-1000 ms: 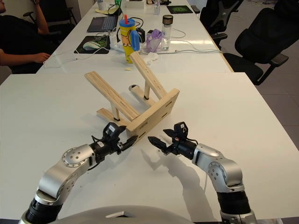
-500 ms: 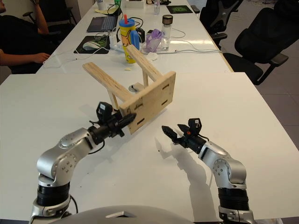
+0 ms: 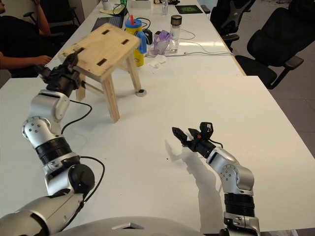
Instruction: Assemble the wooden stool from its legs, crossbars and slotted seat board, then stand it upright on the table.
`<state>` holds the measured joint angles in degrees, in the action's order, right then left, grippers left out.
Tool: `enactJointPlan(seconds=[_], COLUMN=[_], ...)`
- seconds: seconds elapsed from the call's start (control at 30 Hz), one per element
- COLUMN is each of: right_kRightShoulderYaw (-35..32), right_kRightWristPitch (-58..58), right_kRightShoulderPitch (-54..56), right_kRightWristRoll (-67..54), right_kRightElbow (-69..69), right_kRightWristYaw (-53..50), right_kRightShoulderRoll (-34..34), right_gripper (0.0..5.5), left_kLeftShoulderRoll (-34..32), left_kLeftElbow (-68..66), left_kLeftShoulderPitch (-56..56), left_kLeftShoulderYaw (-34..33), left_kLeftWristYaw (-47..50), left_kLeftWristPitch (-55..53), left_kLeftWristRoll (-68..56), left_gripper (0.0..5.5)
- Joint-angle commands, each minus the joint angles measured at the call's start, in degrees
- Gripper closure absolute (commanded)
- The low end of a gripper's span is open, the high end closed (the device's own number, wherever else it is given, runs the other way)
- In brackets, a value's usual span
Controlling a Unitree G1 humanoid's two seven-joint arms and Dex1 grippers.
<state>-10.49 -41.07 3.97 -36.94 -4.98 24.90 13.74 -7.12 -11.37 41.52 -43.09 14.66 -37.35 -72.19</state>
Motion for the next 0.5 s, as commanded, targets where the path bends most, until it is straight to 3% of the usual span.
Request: enactJointPlan(seconds=[0.03,0.07,0.37,0.5], right_kRightShoulderYaw=[0.49,0.52,1.38,1.83], right_kRightWristPitch=[0.1,-0.02,-1.67,-2.06], right_kRightShoulderPitch=[1.33,1.32,0.18,0.09], right_kRightWristRoll=[0.39,0.36,-0.21,-0.12], right_kRightElbow=[0.44,0.38,-0.41,-0.32], right_kRightWristYaw=[-0.17,-0.09,0.43,0.76], right_kRightShoulderRoll=[-0.19,-0.11,-0.01,0.28], right_gripper=[0.1,0.1,0.1,0.1], left_kLeftShoulderRoll=[-1.97,-1.72,-1.1,0.26], left_kLeftElbow=[-3.14,-3.23,-3.6,1.71], left_kLeftShoulderPitch=[-0.36,-0.66,0.47,-4.46], left_kLeftShoulderYaw=[1.8,1.56,-1.41,-0.9], left_kLeftWristYaw=[-5.26,-5.64,-7.38,-5.19], left_kLeftWristPitch=[0.72,1.67,7.66,6.17], left_kLeftWristRoll=[1.02,0.83,-3.33,-6.35], left_gripper=[4.18,3.81,2.43,1.77])
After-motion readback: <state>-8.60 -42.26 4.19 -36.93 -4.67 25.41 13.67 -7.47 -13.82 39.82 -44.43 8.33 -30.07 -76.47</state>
